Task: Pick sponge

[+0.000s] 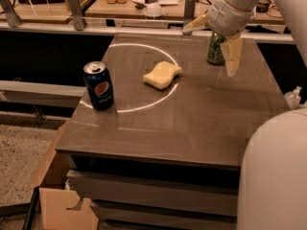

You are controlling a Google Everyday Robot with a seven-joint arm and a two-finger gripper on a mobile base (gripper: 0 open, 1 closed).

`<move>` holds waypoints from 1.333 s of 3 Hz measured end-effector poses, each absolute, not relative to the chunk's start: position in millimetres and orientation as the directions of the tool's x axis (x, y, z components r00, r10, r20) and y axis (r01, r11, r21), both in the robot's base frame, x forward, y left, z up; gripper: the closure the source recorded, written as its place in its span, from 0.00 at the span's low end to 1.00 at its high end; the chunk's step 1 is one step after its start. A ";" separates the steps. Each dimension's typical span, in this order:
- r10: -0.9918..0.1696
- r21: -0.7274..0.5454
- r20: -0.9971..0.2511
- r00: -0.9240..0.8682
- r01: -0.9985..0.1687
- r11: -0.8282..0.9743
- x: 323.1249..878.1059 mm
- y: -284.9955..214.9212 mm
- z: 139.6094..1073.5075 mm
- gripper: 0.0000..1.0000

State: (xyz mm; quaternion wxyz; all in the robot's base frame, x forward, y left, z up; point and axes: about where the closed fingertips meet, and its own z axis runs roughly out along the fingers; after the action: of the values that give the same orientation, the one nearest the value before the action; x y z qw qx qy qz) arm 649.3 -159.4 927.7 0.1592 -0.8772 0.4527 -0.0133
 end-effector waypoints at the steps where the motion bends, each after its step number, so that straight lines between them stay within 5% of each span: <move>1: -0.757 -0.282 -0.107 0.644 -0.750 -0.598 669.2 -143.2 911.9 0.00; 4: -0.706 -0.208 -0.122 0.698 -0.713 -0.670 702.1 -92.0 863.2 0.00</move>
Offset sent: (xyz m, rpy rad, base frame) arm -0.0075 0.0323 -0.0531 -0.1335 0.3007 0.2780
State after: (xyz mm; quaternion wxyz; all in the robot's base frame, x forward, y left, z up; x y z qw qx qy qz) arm 702.1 -92.0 863.2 0.1203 -0.9136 0.3882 0.0154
